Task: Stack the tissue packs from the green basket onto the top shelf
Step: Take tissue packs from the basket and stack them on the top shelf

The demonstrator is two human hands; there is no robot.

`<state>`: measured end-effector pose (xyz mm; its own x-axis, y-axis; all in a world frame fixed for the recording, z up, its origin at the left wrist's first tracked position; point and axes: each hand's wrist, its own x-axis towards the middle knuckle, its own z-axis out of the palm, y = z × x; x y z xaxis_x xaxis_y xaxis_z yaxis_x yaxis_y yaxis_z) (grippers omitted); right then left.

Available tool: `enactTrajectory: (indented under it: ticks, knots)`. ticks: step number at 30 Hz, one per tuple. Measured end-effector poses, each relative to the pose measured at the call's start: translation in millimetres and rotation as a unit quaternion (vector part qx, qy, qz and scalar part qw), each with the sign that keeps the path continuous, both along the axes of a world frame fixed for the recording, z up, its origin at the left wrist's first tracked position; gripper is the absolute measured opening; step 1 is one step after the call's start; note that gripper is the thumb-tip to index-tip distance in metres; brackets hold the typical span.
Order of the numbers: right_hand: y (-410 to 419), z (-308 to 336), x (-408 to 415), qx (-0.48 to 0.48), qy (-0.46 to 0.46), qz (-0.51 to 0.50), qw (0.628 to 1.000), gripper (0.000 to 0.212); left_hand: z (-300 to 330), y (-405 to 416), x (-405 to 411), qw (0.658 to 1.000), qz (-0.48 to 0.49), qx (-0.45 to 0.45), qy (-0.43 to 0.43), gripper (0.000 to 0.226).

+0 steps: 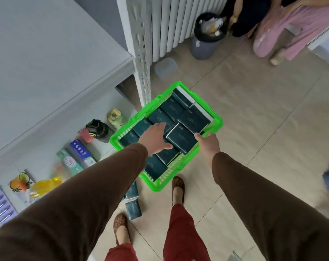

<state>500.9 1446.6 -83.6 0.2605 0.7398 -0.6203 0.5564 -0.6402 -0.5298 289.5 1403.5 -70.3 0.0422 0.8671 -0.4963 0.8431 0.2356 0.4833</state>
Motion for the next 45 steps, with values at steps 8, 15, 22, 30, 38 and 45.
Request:
enactTrajectory:
  ticks: [8, 15, 22, 30, 38, 45]
  knots:
    - [75, -80, -3, -0.122, 0.038, -0.027, 0.991, 0.082, -81, 76, 57, 0.993, 0.053, -0.106, 0.026, 0.106]
    - [83, -106, -3, -0.152, 0.051, -0.066, 0.985, 0.104, -109, 85, 65, 0.987, 0.085, -0.138, 0.014, 0.101]
    - [72, -69, -9, -0.091, 0.144, -0.116, 0.979, 0.082, -79, 56, 31, 0.975, 0.165, -0.127, -0.082, 0.066]
    - [-26, 41, -94, 0.069, 0.235, 0.109, 0.964, 0.045, 25, -100, -95, 0.947, 0.315, 0.011, -0.061, 0.072]
    - [-251, 159, -231, 0.178, 0.269, 0.353, 0.878, 0.04, 152, -412, -216, 0.911, 0.385, 0.141, 0.043, 0.055]
    - [-411, 218, -366, 0.213, 0.302, 0.463, 0.806, 0.034, 231, -643, -317, 0.853, 0.468, 0.18, 0.142, 0.056]
